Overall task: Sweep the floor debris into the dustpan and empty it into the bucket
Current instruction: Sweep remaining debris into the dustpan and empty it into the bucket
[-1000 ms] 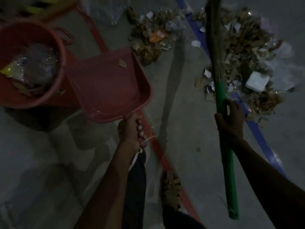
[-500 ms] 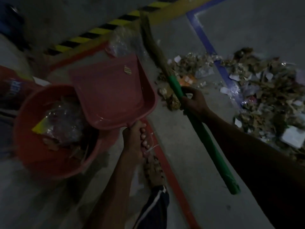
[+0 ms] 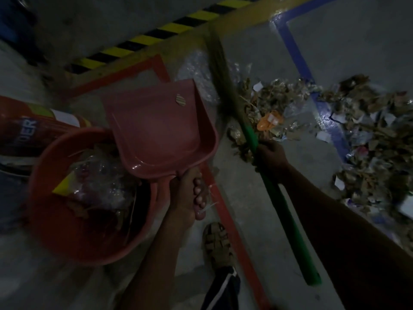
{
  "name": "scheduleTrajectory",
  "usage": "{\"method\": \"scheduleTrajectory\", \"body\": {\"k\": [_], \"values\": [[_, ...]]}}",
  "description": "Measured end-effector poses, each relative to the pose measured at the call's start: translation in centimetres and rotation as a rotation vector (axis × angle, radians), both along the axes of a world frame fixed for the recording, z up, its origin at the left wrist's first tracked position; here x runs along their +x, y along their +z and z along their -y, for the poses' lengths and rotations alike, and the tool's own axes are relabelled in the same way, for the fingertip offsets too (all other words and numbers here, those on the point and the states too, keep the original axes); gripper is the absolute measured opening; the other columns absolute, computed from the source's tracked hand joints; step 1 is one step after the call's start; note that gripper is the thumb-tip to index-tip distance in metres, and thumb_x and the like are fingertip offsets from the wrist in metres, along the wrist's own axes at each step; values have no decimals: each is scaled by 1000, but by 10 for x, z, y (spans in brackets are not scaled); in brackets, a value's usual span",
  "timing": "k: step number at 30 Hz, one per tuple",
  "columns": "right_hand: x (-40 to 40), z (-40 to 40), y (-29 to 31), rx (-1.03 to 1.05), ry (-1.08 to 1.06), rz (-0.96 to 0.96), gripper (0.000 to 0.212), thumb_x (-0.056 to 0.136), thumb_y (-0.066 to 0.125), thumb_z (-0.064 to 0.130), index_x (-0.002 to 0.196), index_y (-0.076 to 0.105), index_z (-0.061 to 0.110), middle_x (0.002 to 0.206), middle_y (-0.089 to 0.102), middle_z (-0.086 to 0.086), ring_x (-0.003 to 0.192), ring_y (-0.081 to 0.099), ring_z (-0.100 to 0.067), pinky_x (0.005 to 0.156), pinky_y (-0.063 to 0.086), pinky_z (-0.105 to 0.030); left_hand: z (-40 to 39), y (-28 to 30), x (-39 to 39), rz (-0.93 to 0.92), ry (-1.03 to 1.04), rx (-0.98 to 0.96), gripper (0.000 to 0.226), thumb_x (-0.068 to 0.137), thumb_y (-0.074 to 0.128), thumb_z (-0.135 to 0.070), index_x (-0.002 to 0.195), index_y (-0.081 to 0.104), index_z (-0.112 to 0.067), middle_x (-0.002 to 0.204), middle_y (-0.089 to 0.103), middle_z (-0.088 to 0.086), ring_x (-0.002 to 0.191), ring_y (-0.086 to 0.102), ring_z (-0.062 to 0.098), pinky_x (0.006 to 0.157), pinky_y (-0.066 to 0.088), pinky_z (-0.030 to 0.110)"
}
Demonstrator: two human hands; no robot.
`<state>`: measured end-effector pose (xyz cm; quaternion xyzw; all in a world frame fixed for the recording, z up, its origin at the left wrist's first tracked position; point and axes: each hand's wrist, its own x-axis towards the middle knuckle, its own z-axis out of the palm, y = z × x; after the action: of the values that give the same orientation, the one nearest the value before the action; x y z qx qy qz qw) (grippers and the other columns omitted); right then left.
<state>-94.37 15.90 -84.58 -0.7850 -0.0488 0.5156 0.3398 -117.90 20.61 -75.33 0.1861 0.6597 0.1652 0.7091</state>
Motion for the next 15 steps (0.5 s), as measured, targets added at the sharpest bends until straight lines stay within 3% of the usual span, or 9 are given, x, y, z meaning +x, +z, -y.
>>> {"method": "scheduleTrajectory", "body": {"k": [4,11,15], "values": [[17,96,1,-59,-90,71,45,97,56,11,142,50,10,115,63,-25,56,66,-27,47,53,-35,12,-2,3,-78,-46,-1,33,87,55,-18,56,44,-18,44,34,-2,31,28,13,42,25,17],[61,243,33,-207,-162,183,45,99,59,15,142,50,13,101,66,-28,66,65,-38,63,55,-50,50,4,27,-48,-83,-26,29,88,52,-12,61,40,-15,44,33,-2,30,28,13,37,26,18],[85,287,29,-305,-241,266,52,98,59,19,148,43,15,113,65,-26,63,65,-33,55,53,-37,73,10,45,-59,-153,-12,32,88,53,-10,59,40,-14,43,33,-2,30,28,12,38,25,18]]}}
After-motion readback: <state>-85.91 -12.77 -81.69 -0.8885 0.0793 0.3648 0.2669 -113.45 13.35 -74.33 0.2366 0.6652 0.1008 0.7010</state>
